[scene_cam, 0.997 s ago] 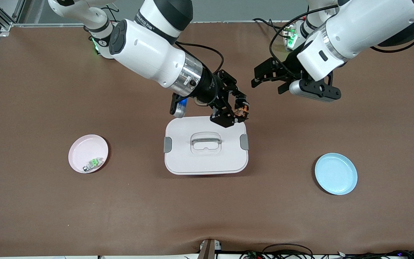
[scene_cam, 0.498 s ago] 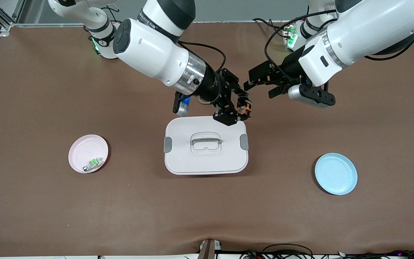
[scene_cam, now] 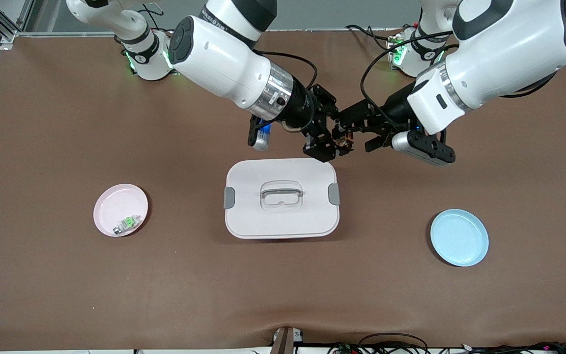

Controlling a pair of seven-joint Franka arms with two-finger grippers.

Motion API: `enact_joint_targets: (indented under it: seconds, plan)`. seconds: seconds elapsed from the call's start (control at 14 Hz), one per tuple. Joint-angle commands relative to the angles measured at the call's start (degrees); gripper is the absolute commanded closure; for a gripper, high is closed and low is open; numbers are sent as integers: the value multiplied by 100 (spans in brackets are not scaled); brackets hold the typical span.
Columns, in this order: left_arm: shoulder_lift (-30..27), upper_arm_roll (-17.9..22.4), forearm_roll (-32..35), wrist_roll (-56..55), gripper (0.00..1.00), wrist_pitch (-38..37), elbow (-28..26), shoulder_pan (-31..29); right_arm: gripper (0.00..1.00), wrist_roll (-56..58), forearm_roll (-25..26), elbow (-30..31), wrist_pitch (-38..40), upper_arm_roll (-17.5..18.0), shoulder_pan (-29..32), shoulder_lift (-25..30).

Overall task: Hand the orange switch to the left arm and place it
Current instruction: 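Hold the switch above the box while the left gripper grasps it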

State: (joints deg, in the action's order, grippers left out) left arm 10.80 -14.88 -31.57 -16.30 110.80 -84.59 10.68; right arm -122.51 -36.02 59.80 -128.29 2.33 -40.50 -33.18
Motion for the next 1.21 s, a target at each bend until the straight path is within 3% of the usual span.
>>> enact_joint_targets:
  seconds: [0.0, 0.14, 0.28, 0.43, 0.57, 0.78, 0.85, 0.93, 1.0, 1.14]
  plan:
    - [2, -15, -139, 119, 12, -32, 83, 4, 100, -177, 60, -214, -47, -22, -37, -101]
    - [-25, -24, -139, 110, 26, -93, 75, -13, 100, -177, 60, -223, -55, -22, -28, -101]
    - [-25, -42, -139, 162, 65, -208, 92, -22, 100, -177, 60, -249, -64, -13, -19, -101]
    - [-16, -42, -139, 162, 76, -216, 92, -22, 100, -186, 60, -276, -73, -5, -19, -101]
    - [-16, -50, -139, 145, 100, -217, 92, -22, 100, -186, 60, -302, -73, 4, -10, -101]
    - [-7, -42, -139, 136, 100, -322, 92, -48, 100, -186, 60, -302, -99, -4, -10, -101]
    - [-7, -42, -130, 136, 100, -383, 92, -66, 72, -177, 60, -302, -108, -13, -10, -101]
    - [-7, -33, -121, 136, 100, -444, 92, -84, 17, -168, 60, -302, -117, -31, -19, -101]
    - [-7, -24, -113, 127, 100, -497, 92, -92, 0, -160, 60, -302, -117, -31, -19, -101]
    - [-25, 46, -25, 119, 100, -690, 92, -101, 0, -20, 77, -302, -108, -31, -19, -101]
